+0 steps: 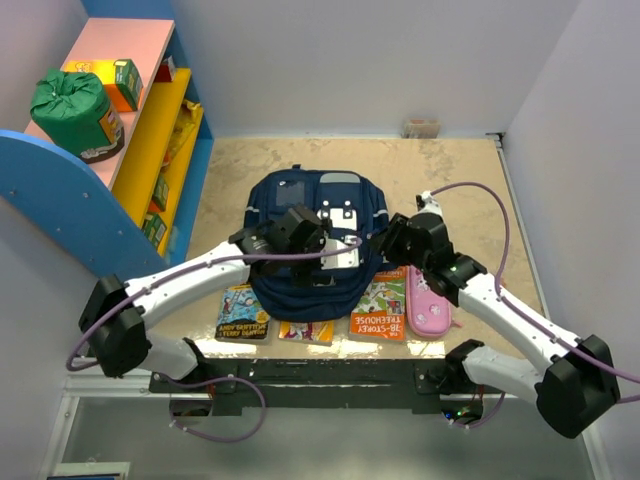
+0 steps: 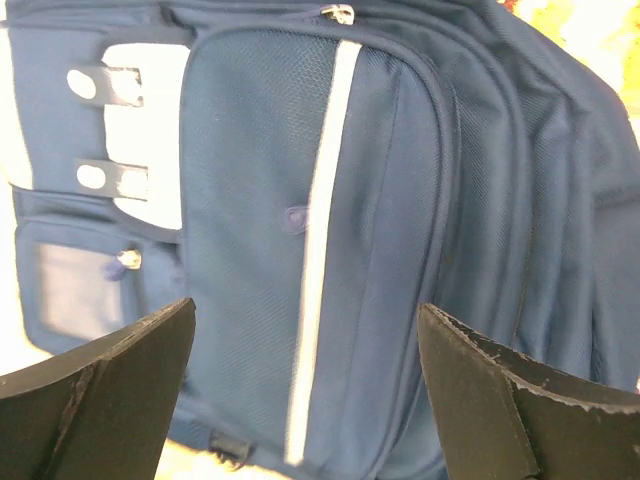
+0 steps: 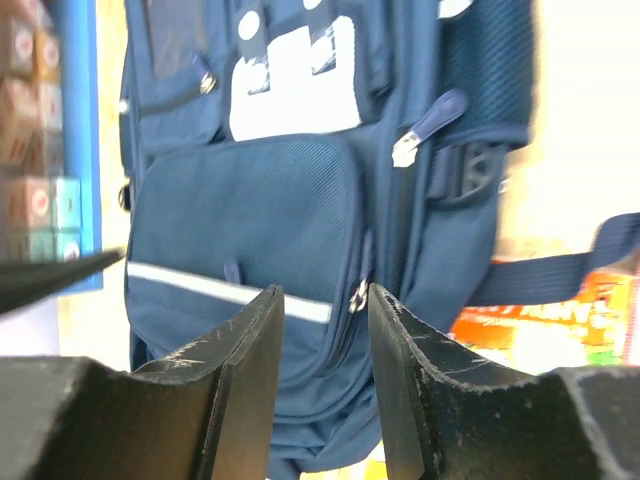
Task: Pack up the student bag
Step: Adjust the student bag at the center of the board, then unzip the student bag at the center of the board.
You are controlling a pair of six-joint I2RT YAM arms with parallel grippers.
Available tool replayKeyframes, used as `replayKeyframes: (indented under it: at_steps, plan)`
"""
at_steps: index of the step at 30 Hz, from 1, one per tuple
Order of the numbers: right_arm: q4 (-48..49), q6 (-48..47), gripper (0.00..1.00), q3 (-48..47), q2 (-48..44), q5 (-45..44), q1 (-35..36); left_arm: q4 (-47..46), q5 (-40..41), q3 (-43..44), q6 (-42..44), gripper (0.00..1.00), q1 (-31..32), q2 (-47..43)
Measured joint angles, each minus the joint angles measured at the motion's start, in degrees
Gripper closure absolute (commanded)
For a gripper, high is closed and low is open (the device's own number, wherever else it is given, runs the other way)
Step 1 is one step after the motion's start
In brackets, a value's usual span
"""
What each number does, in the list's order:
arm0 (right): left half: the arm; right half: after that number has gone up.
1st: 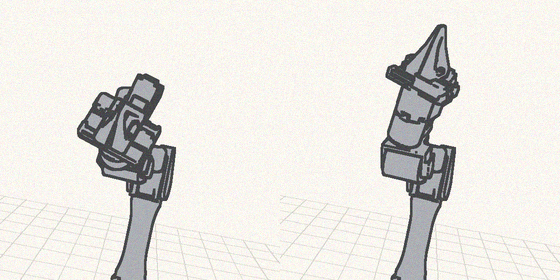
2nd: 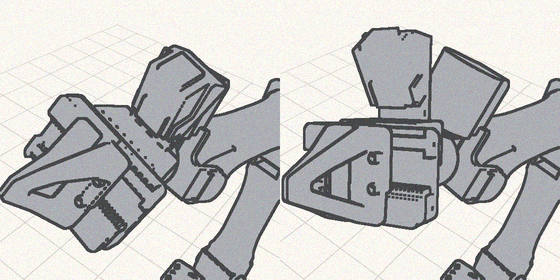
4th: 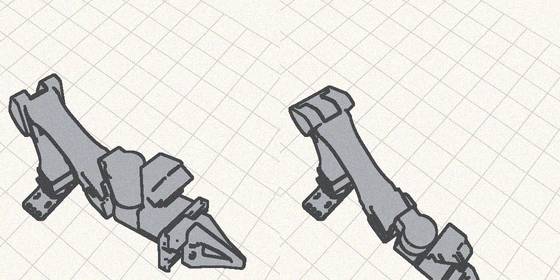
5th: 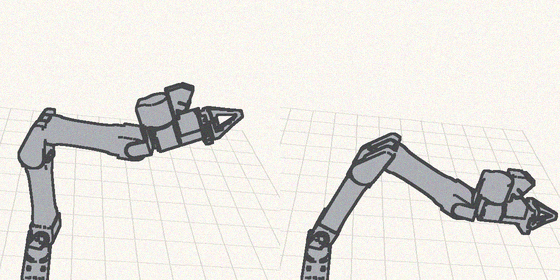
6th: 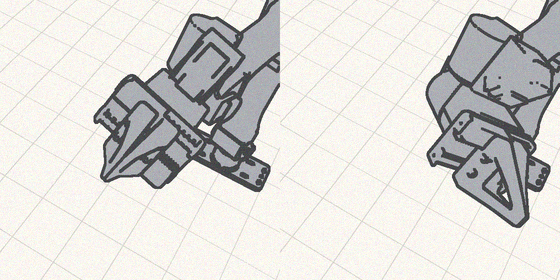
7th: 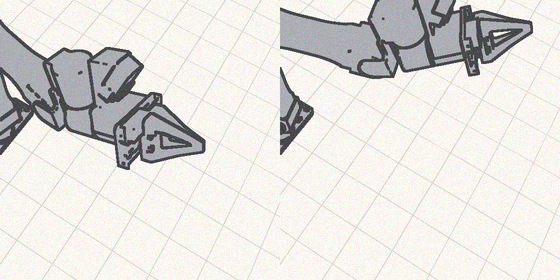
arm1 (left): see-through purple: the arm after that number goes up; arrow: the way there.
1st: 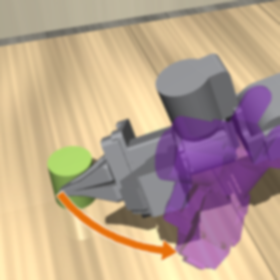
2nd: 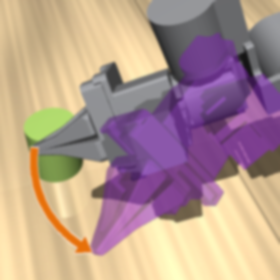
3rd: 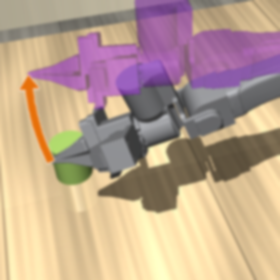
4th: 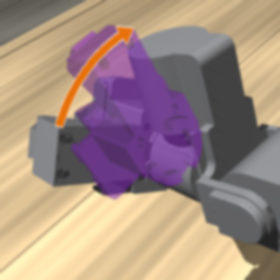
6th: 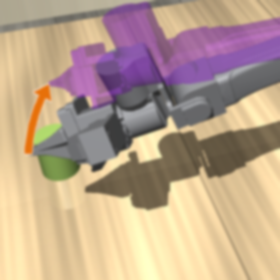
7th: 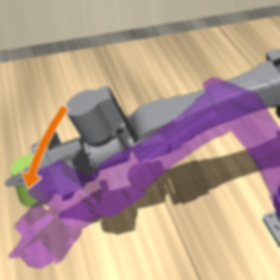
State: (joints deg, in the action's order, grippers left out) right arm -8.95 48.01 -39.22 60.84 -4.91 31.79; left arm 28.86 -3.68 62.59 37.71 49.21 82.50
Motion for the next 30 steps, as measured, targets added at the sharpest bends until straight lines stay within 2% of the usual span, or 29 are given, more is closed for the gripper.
replayKeyframes:
  at_steps: [4, 8, 15, 20, 25, 30]
  plan:
    - [-0.3, 0.1, 0.55, 0.2, -0.6, 0.2, -2.0, 1.2, 2.7, -0.3, 3.9, 0.03, 2.6, -5.0]
    - [0.7, 0.8, 0.54, 2.2, -0.6, 1.4, -2.6, -3.5, 5.0, -2.9, 4.6, 0.03, 5.7, -7.6]
    - [0.9, 0.9, 0.51, 4.1, -1.4, 3.0, -2.9, -14.4, 13.3, -10.6, 4.8, 0.00, 11.6, -3.7]
    - [2.8, 0.5, 0.50, 4.9, -1.7, 5.8, -4.5, -20.1, 18.7, -10.6, 4.5, 0.00, 12.6, 0.5]
    - [3.5, 0.2, 0.49, 5.9, -1.7, 7.7, -5.4, -23.2, 20.2, -10.6, 5.2, 0.00, 13.1, 2.7]
    - [4.2, -0.3, 0.48, 7.0, -1.6, 9.6, -6.4, -23.8, 19.2, -10.6, 5.9, 0.14, 13.2, 5.4]
